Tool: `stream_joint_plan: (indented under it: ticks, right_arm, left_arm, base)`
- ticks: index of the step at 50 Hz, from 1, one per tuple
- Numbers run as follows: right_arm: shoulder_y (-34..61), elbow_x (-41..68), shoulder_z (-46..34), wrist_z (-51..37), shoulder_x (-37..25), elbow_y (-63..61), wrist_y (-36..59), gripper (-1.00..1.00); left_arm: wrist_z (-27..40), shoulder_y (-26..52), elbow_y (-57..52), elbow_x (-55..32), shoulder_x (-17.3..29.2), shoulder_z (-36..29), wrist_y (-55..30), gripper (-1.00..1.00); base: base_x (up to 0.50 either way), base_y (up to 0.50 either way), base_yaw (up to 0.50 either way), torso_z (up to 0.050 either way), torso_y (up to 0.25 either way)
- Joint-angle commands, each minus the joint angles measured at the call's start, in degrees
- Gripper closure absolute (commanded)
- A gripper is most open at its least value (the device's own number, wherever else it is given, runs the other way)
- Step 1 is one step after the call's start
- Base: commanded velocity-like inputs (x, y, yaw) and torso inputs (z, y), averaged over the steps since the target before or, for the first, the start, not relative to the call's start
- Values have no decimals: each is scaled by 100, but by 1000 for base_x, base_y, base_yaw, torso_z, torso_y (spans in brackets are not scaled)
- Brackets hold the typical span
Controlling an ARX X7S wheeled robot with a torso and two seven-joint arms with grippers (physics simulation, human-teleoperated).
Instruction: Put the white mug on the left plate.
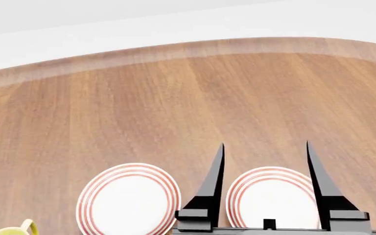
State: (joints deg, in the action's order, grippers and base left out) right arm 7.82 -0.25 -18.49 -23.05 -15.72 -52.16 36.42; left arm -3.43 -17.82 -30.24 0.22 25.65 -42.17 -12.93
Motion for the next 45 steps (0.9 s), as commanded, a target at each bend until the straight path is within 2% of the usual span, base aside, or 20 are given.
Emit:
stream_joint_plan:
  ticks: [1, 33, 45]
  right_arm:
    - [29, 32, -1, -19, -12, -27, 42, -100]
    - [108, 71, -69, -71, -57, -126, 99, -100]
    - [150, 81, -109, -94, -59, -163, 167, -100]
  left_arm:
    - [96, 197, 235, 10, -197, 54, -517, -100]
    - [65, 857, 1200, 72, -811, -206, -765, -100]
    - [43, 1048, 1452, 35, -911, -208, -789, -100]
  base:
    - [0, 0, 0, 0, 0]
    - [0, 0, 0, 0, 0]
    - [0, 0, 0, 0, 0]
